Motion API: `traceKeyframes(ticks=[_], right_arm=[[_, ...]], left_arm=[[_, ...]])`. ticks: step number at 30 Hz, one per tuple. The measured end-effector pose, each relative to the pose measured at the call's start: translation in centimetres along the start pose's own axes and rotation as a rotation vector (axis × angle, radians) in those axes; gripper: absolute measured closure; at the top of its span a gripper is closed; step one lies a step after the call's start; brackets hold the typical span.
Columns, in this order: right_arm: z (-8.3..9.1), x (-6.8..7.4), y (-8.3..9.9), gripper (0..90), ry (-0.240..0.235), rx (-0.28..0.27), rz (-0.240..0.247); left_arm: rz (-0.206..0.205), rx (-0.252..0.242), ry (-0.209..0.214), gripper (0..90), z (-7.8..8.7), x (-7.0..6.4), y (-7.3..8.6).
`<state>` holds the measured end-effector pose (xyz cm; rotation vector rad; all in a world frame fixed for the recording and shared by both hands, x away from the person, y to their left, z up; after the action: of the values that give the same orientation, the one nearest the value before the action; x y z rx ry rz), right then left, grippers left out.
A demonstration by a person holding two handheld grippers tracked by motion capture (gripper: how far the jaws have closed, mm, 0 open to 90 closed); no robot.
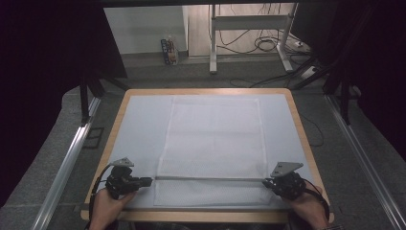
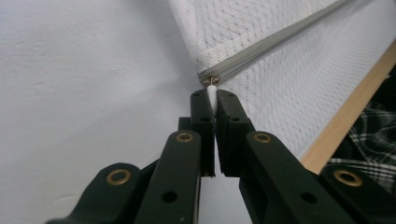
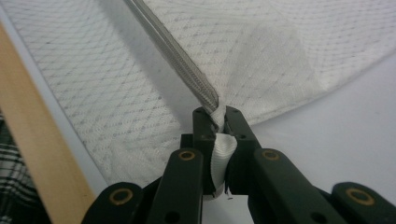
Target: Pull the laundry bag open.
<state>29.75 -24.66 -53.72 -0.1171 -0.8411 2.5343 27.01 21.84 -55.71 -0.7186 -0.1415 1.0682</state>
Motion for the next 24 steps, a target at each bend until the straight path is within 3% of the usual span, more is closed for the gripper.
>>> traceKeyframes(ticks=[6, 11, 15, 20, 22, 24], right_arm=[[-0.4, 0.3, 0.4, 81.4, -0.033, 0.039, 0.025], [-0.5, 0.2, 0.9, 60.3, -0.044, 0.062, 0.016], [0.2, -0.1, 1.3, 48.7, -0.043, 0.054, -0.003], [0.6, -0.5, 1.8, 42.8, -0.052, 0.036, -0.024], [0.6, -0.6, 1.6, 37.5, -0.051, 0.016, -0.034], [0.4, -0.6, 1.2, 32.3, -0.034, -0.001, -0.042]], left_arm=[[0.008, 0.035, 0.005, 87.3, -0.5, -0.1, 0.2], [0.008, 0.046, -0.011, 87.2, -0.6, 0.0, 0.3], [0.002, 0.054, -0.024, 87.1, -0.7, -0.1, 0.4], [0.000, 0.051, -0.026, 86.3, -0.8, -0.1, 0.5], [-0.013, 0.037, -0.049, 85.3, -0.8, -0.1, 0.4], [-0.018, 0.017, -0.065, 75.5, -0.8, -0.2, 0.3]])
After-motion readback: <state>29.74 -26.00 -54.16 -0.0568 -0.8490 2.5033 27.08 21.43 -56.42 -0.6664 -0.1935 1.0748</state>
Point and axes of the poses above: each handheld gripper's, and its own axes: z roughly backward along the jaws, y roughly out of its underside, x roughly to its left, the point moved 5 cm from there along -z, roughly forward along the jaws, and after that the axes turned 11 degrees about -y, right-handed, at the moved point
